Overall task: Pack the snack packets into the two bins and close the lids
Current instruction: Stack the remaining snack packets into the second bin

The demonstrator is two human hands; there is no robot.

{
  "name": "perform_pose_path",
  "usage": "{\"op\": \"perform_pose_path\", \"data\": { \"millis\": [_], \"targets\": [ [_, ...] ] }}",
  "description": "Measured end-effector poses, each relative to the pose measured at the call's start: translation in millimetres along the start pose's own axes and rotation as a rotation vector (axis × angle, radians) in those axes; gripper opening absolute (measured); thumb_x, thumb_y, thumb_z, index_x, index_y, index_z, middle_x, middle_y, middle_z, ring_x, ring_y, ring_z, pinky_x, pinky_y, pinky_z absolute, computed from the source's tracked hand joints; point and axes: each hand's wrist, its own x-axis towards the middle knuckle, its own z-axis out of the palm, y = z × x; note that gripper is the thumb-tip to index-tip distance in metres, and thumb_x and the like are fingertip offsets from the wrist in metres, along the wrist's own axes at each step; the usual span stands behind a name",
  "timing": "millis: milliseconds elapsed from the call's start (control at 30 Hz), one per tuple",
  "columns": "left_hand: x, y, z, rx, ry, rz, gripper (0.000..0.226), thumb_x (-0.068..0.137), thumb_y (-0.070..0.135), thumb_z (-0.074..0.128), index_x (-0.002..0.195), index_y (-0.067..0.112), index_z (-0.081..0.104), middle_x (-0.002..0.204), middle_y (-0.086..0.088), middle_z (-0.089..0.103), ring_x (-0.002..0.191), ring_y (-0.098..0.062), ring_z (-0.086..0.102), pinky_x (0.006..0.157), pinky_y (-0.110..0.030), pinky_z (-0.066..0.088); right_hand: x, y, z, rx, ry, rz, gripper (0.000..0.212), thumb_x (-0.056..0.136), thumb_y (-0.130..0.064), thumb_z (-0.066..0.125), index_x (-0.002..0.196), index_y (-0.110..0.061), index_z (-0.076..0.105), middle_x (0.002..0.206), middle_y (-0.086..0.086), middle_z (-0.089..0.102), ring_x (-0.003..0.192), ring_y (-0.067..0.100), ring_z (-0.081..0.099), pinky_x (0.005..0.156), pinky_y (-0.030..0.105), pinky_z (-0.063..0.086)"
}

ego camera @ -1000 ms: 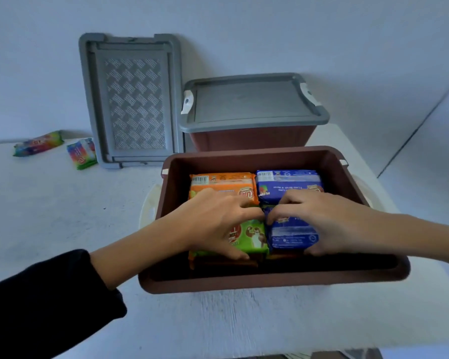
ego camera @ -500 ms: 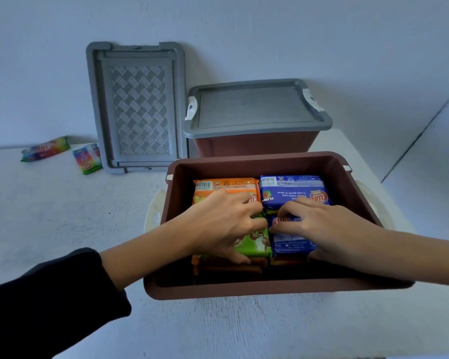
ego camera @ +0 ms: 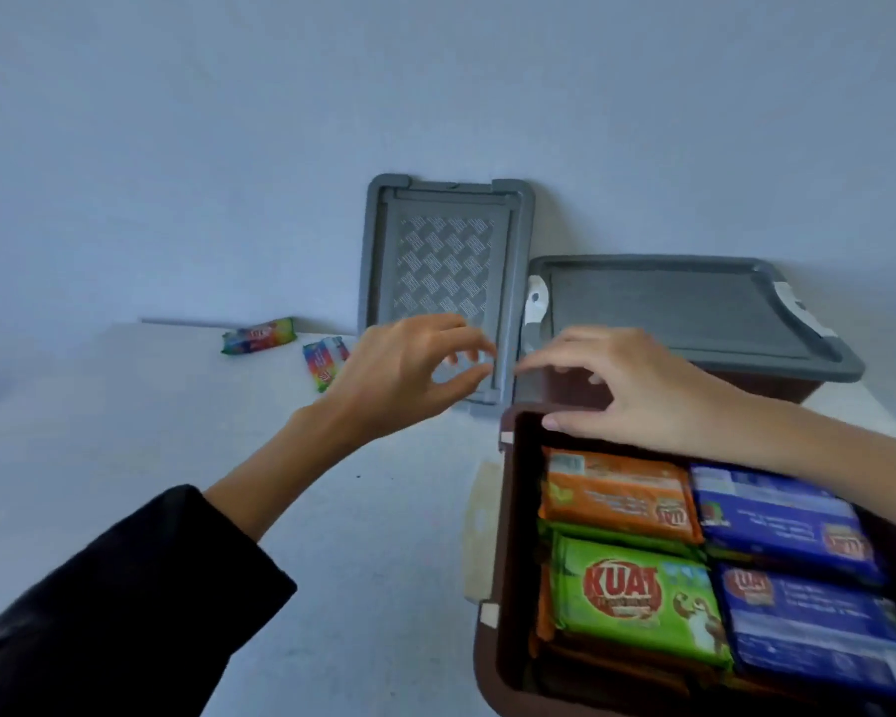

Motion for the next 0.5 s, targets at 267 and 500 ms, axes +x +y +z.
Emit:
{"op": "perform_pose_path", "data": {
  "millis": [267, 500],
  "targets": [
    [-58, -139, -29, 0.044, 0.062, -0.499, 0.021, 0.087, 0.028, 0.060, 0.108, 0.027, 0.064, 0.101, 0.008, 0.062, 0.086, -0.008, 0.059, 0.061, -0.022, 0.046, 169, -55, 54, 0.057, 0.042, -0.101, 0.053, 0.084, -0.030, 0.065, 0.134, -0.025, 0.047, 0.119, 0.006, 0.055, 0.104, 0.015, 0.050, 0.085, 0.022, 0.036],
    [-82, -261, -9, -0.018, 0.003, -0.748, 0.030, 0.086, 0.023, 0.061, 0.116, 0.022, 0.060, 0.111, -0.001, 0.059, 0.098, -0.017, 0.058, 0.070, -0.025, 0.041, 283, -72, 133, 0.054, -0.031, -0.034, 0.053, 0.086, -0.020, 0.061, 0.136, -0.026, 0.045, 0.117, 0.012, 0.050, 0.111, 0.025, 0.047, 0.085, 0.032, 0.045]
  ]
}}
